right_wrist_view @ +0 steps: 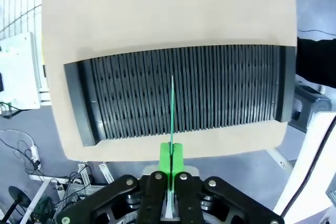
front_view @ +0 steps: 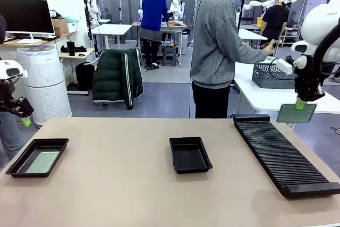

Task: Inspect and transfer BCBs to ESD trays.
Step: Pick up the Blank PCB from the PCB Rack and place it in the right ESD tray.

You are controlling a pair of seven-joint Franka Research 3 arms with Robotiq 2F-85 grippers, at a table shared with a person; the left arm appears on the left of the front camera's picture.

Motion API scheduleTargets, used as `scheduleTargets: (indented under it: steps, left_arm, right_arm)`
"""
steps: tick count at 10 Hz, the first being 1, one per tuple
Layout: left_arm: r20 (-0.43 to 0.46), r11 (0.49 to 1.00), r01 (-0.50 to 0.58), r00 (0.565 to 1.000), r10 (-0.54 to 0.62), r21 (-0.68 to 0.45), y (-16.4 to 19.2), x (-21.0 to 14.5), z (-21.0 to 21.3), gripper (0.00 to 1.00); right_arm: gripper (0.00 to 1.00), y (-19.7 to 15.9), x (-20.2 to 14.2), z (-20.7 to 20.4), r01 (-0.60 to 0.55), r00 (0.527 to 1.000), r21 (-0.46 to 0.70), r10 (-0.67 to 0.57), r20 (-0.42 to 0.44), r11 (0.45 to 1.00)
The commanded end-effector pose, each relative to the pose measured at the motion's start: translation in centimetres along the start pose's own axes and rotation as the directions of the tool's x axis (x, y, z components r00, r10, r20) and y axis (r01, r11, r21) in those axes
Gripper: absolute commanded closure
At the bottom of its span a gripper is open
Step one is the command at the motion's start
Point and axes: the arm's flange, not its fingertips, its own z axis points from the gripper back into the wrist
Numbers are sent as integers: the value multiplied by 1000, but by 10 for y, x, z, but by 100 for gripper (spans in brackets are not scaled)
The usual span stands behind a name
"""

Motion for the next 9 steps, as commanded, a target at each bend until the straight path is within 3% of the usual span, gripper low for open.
scheduleTargets:
  steps: [1,4,9]
  left_arm:
    - [12,1000,-2,1000,2,4,1,-1,-3,0]
    - [12,1000,-2,1000,2,4,1,-1,-3,0]
    - [12,1000,-2,1000,2,4,1,-1,-3,0]
  right_arm:
    - [98,14,-1,38,54,998,18,-54,13,998]
    - [98,32,0,86,87,995,12,-87,47,996]
    - [98,41,5,124,111,992,-8,-110,59,994]
